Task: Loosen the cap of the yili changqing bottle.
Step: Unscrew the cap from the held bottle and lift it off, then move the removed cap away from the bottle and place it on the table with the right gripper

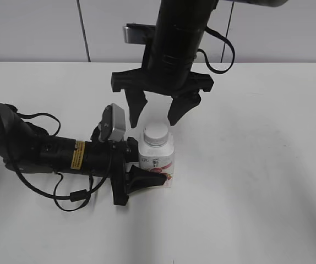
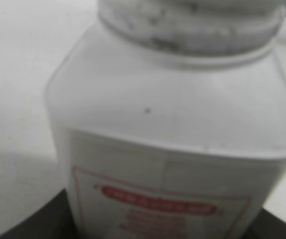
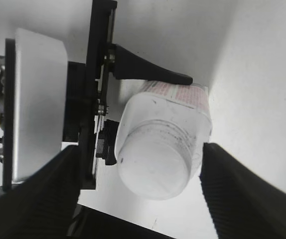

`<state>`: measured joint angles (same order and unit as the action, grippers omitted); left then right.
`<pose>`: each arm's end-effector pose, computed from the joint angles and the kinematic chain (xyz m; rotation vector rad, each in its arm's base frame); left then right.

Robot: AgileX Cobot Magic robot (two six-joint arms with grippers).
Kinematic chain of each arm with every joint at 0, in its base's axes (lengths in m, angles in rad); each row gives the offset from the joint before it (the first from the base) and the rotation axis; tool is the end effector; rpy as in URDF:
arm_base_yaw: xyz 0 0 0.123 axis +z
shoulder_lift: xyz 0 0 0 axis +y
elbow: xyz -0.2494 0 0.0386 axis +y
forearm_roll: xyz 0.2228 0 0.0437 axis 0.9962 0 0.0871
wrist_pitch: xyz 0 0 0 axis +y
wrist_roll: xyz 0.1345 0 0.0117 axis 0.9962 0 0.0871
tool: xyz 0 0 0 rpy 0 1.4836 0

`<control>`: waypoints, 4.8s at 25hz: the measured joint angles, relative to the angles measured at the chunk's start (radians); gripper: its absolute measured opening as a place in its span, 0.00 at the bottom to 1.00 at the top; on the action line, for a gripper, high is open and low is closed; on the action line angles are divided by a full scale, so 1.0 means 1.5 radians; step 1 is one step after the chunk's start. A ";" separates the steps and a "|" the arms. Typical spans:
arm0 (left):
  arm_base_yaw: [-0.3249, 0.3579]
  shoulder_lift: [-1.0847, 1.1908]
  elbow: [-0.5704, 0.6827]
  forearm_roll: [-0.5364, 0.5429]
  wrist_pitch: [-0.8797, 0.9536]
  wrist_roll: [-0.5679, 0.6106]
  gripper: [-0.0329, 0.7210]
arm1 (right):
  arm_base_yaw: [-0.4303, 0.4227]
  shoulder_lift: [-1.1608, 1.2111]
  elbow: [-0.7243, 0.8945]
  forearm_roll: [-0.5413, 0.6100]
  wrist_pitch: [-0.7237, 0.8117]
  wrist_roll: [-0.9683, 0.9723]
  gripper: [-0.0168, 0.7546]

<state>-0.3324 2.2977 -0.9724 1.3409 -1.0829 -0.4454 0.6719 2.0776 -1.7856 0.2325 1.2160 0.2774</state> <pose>0.2811 -0.2199 0.0272 1.3848 1.5973 -1.0287 0.2961 0.2728 0.1699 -0.5062 3.0415 0.4143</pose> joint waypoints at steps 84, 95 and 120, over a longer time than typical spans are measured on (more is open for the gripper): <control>0.000 0.000 0.000 0.000 0.000 0.000 0.56 | 0.000 0.017 0.022 -0.010 0.001 -0.816 0.53; 0.000 0.000 0.000 0.000 0.000 0.000 0.56 | 0.000 -0.018 0.018 -0.016 0.001 -0.806 0.53; 0.000 0.000 0.000 0.000 0.001 0.000 0.56 | -0.094 -0.050 0.132 -0.162 -0.096 -0.150 0.52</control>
<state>-0.3324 2.2977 -0.9724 1.3402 -1.0817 -0.4456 0.5313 2.0033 -1.5871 -0.0109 1.0716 0.0520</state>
